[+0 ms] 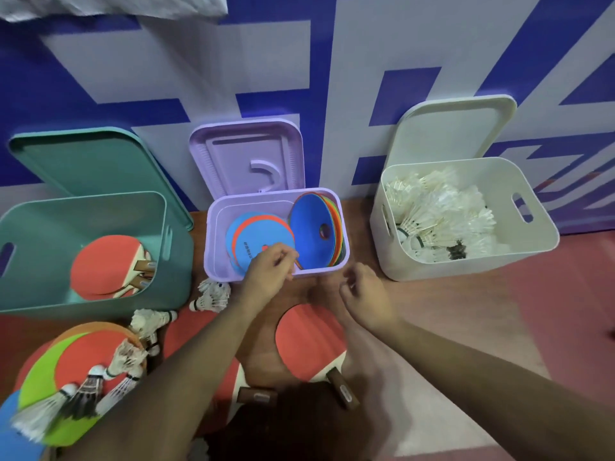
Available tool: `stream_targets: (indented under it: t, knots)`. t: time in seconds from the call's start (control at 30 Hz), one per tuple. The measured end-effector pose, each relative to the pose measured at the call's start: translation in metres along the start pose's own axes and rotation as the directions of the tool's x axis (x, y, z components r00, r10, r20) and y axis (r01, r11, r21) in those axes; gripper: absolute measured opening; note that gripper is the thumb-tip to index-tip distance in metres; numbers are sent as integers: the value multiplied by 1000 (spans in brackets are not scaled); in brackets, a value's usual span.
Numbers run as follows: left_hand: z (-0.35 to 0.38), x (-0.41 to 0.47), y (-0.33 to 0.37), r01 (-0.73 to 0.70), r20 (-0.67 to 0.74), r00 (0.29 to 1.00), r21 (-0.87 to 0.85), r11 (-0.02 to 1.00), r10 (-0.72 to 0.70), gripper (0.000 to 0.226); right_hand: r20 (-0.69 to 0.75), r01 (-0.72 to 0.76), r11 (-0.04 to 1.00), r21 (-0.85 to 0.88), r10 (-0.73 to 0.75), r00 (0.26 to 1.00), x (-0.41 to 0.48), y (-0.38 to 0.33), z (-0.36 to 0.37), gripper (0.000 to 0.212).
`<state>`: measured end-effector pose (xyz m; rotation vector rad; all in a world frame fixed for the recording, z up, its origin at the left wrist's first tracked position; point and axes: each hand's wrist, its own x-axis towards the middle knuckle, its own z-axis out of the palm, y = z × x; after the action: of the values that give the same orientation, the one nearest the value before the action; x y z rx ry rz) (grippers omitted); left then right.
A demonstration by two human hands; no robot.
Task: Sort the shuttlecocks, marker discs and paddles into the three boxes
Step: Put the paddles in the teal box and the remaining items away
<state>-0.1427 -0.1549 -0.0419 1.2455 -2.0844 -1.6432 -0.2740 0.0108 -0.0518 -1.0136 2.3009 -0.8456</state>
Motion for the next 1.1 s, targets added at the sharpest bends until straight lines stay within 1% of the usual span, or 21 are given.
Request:
stream_targets:
  t: [0.07, 0.13, 0.17, 0.23, 0.27, 0.3, 0.33, 0.4, 0.47, 0.5, 0.53, 0.6, 0.67, 0.73, 0.77, 0.83, 0.87, 0.93, 0.97, 1.03, 1.1]
  knots:
    - [-5, -28, -28, 23, 44, 999, 25, 999, -24, 21, 65, -157, 987, -25, 158, 985, -17, 10, 16, 15]
    - [-2, -47, -58, 125, 81, 988, 81, 989, -132, 22, 164, -308, 950, -58, 314, 935, -30, 20, 33, 27]
    - [3, -54, -72, 226, 113, 965, 95, 970, -236, 23, 205, -340, 937, -75, 348, 915, -34, 28, 42, 29]
    - [14, -63, -99, 431, 170, 879, 119, 894, -446, 21, 266, -373, 925, -78, 380, 886, -43, 33, 57, 14]
    - [19, -66, -109, 469, 182, 849, 172, 867, -495, 17, 283, -400, 915, -49, 397, 873, -48, 34, 64, 12]
    - [23, -69, -117, 463, 181, 844, 229, 856, -505, 13, 283, -439, 898, -5, 423, 861, -51, 38, 73, 19]
    - [28, -69, -124, 448, 171, 850, 261, 855, -498, 13, 271, -483, 873, 60, 452, 850, -55, 38, 78, 25]
    - [35, -69, -134, 447, 156, 861, 224, 866, -484, 28, 227, -565, 808, 169, 526, 820, -61, 45, 88, 25]
    - [40, -67, -145, 461, 162, 858, 178, 869, -488, 46, 239, -621, 739, 259, 574, 783, -68, 49, 94, 13]
    - [40, -66, -151, 475, 182, 851, 135, 870, -493, 49, 265, -648, 693, 315, 591, 761, -71, 51, 97, 7]
    - [40, -67, -151, 498, 198, 841, 81, 864, -503, 43, 289, -667, 654, 356, 602, 744, -76, 51, 100, 8]
    - [33, -75, -142, 518, 211, 838, -19, 855, -503, 11, 292, -661, 597, 455, 601, 744, -83, 52, 106, 19]
    - [22, -79, -141, 456, 213, 872, -28, 889, -441, 12, 265, -602, 574, 555, 564, 782, -89, 42, 106, 22]
    - [3, -90, -141, 338, 209, 918, 34, 941, -337, 7, 227, -539, 594, 597, 519, 824, -94, 29, 100, 21]
    - [-8, -96, -141, 260, 197, 939, 123, 958, -281, 9, 209, -506, 615, 605, 491, 846, -96, 21, 95, 21]
    - [-30, -111, -146, 119, 146, 975, 300, 946, -168, 11, 198, -461, 613, 642, 448, 872, -100, 6, 87, 21]
    - [-42, -119, -149, 77, 81, 990, 355, 932, -113, 10, 207, -452, 594, 666, 436, 876, -102, -1, 85, 23]
    - [-65, -130, -157, 107, -96, 993, 385, 917, -76, 6, 233, -460, 541, 704, 436, 869, -104, -16, 89, 24]
    - [-76, -132, -166, 155, -173, 980, 372, 915, -95, 8, 256, -473, 511, 718, 439, 861, -105, -24, 94, 23]
    - [-95, -133, -179, 271, -263, 948, 382, 884, -177, 21, 310, -504, 458, 733, 434, 846, -105, -39, 110, 25]
    - [-107, -134, -189, 386, -286, 914, 395, 834, -287, 38, 353, -529, 419, 738, 428, 832, -103, -55, 132, 27]
